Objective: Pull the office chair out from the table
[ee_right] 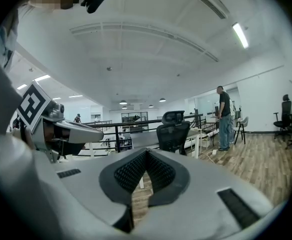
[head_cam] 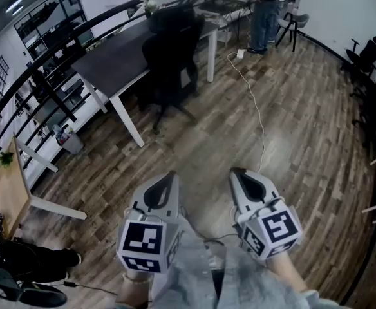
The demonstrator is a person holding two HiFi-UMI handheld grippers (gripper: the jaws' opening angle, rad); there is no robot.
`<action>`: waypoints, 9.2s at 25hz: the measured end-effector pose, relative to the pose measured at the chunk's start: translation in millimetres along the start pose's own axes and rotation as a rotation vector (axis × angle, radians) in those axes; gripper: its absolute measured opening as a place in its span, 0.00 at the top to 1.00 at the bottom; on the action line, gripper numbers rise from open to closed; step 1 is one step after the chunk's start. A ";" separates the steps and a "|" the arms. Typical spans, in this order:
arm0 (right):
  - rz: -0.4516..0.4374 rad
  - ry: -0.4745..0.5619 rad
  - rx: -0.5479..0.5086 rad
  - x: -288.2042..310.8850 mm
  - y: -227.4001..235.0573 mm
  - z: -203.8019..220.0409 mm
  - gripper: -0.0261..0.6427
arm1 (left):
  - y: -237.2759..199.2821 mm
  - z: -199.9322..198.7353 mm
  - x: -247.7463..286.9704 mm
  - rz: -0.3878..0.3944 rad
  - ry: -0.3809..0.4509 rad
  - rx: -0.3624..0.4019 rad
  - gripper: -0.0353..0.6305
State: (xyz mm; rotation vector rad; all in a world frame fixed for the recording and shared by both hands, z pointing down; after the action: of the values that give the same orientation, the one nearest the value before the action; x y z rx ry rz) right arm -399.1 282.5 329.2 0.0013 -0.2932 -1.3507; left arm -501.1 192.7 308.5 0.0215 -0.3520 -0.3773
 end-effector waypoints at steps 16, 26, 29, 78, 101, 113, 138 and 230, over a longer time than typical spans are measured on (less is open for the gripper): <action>0.079 -0.020 0.038 25.2 47.3 3.1 0.96 | -3.7 -6.9 60.6 0.072 -0.022 -0.009 0.93; 0.153 -0.036 0.026 81.6 101.8 -23.8 0.96 | -22.6 -37.9 155.0 0.171 -0.022 -0.006 0.93; 0.172 -0.040 0.025 101.1 115.2 -31.7 0.96 | -31.6 -49.2 180.5 0.194 -0.016 -0.002 0.93; 0.143 -0.054 -0.034 278.9 282.0 -78.3 0.96 | -99.5 -106.9 384.7 0.107 0.006 -0.007 0.93; -0.169 -0.082 -0.089 341.4 444.3 -118.2 0.96 | -55.4 -165.1 498.8 -0.226 0.028 -0.135 0.93; -0.223 -0.068 0.023 367.4 482.0 -124.2 0.96 | -58.1 -170.6 524.2 -0.299 0.004 -0.128 0.93; -0.285 -0.082 -0.089 549.7 495.0 -169.5 0.95 | -194.7 -191.5 632.8 -0.357 0.007 -0.153 0.93; -0.715 -0.104 -1.672 863.2 479.7 -159.9 0.69 | -437.4 -45.3 663.5 -0.482 -0.910 0.881 0.67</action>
State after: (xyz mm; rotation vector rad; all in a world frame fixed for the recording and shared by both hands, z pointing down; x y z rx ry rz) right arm 256.6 -465.5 435.7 -1.4645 0.8984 -1.9336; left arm -64.7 -457.9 449.2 0.8288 -1.4093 -0.6732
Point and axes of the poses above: the fingertips, and each gripper's own axes: x forward along the fingers, y to its right, z out of its underside, the point moved 1 cm from there along -x, backward along the fingers, and after that the axes turned 4 degrees about x, right-handed, at the moved point
